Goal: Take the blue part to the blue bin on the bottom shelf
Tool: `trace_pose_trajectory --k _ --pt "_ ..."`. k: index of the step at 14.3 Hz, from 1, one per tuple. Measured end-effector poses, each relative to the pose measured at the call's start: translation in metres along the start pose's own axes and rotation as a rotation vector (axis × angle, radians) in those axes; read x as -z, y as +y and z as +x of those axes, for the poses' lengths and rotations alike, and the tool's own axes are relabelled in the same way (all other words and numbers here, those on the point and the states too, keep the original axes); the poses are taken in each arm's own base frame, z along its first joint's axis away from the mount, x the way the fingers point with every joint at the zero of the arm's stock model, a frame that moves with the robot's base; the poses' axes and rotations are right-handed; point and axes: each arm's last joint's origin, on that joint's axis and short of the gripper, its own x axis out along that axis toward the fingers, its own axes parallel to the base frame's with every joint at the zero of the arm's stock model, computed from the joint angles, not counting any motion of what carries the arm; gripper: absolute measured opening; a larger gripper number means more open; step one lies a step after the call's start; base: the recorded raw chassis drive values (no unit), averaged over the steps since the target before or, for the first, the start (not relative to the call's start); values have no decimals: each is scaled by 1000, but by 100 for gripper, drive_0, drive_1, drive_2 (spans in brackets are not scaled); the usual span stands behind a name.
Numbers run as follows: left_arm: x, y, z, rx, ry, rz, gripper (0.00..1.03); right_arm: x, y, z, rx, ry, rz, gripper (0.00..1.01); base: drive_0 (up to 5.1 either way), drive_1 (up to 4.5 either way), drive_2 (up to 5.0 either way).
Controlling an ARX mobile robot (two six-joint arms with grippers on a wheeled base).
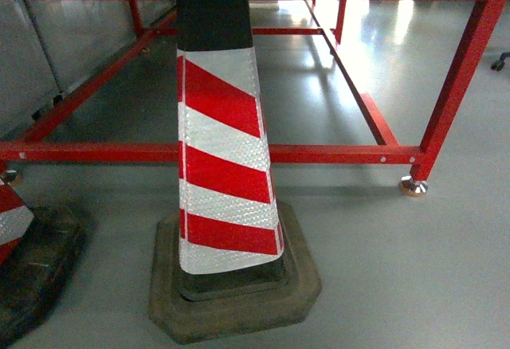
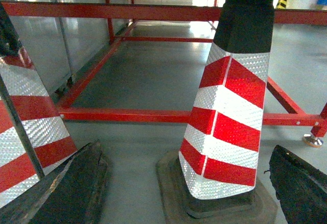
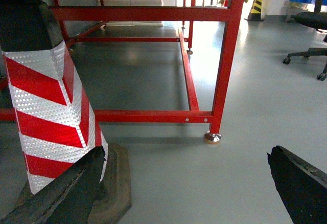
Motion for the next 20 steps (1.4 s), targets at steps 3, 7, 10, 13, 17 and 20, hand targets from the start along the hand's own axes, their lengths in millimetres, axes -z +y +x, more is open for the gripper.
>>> trace_pose_trajectory --k 3,7,10,13,17,20 --pt "0 0 0 0 0 0 98 0 0 0 0 0 0 98 0 0 0" --pt "0 0 0 0 0 0 98 0 0 0 0 0 0 98 0 0 0" --pt "0 0 0 0 0 0 98 0 0 0 0 0 0 98 0 0 0" --pt "0 0 0 0 0 0 98 0 0 0 0 0 0 98 0 0 0" --pt "0 0 0 0 0 0 98 0 0 0 0 0 0 98 0 0 0" --pt "0 0 0 0 0 0 98 0 0 0 0 0 0 98 0 0 0"
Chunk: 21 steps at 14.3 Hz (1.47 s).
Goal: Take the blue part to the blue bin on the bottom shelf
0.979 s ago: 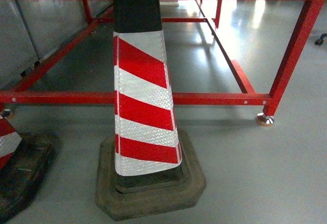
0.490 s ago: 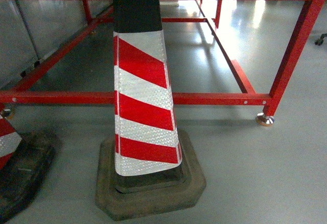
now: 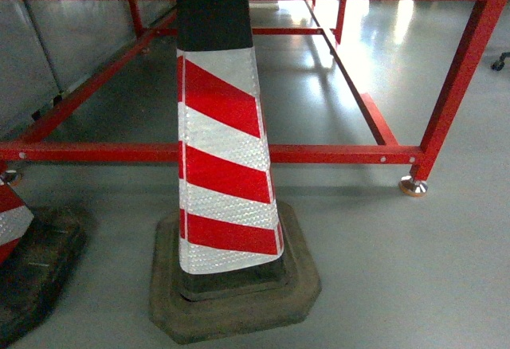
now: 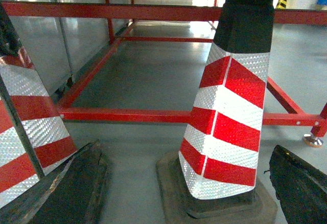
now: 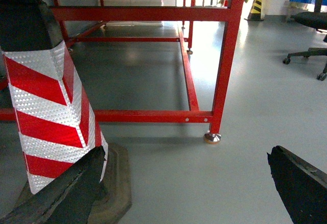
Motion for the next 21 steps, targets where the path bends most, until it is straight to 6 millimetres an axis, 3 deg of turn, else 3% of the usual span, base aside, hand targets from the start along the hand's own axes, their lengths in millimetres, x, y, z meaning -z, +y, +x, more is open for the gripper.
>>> trace_pose_trajectory --k 21 --pt "0 0 0 -2 2 0 98 0 0 0 -1 -1 -2 98 0 0 0"
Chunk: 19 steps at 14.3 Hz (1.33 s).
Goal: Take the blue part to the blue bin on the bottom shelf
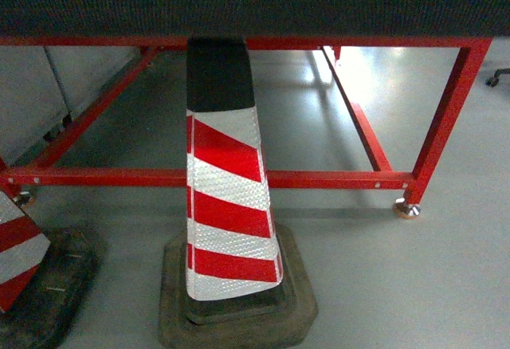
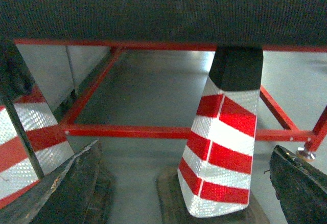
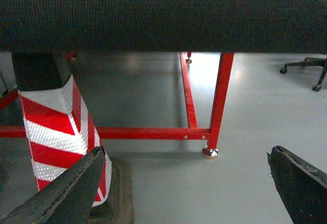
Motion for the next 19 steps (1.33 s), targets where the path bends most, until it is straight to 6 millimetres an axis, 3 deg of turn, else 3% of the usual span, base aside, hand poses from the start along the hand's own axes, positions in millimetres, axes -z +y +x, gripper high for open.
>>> trace_pose_trajectory --k 19 --pt "0 0 0 3 -4 0 98 0 0 0 1 -2 2 98 0 0 0"
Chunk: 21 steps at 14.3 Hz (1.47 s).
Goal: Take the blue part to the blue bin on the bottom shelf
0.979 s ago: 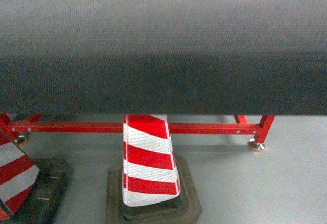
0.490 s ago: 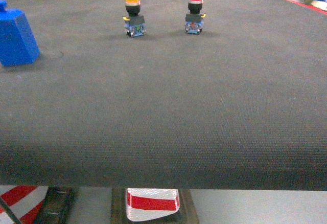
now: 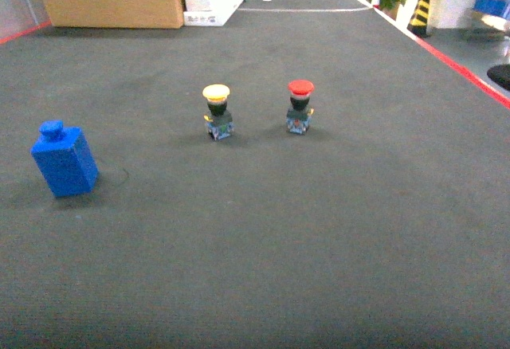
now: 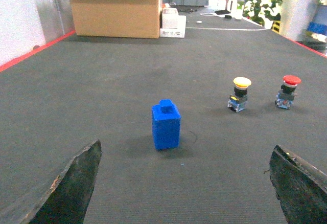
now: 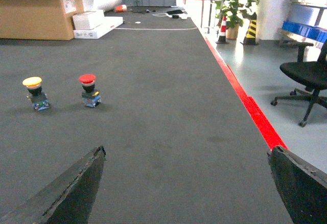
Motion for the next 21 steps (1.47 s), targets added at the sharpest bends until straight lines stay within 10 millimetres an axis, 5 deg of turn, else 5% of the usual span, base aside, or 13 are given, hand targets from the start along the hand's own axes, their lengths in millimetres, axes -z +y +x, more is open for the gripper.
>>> trace_pose_trajectory --k 15,16,19,21 --pt "0 0 0 -1 4 0 98 0 0 0 1 3 0 98 0 0 0" --pt "4 -3 1 -72 125 -21 98 0 0 0 2 3 0 98 0 0 0" --pt "18 -7 31 -152 201 -33 98 0 0 0 1 3 0 98 0 0 0" --pt "12 -2 74 -136 167 -42 98 0 0 0 1 3 0 98 0 0 0"
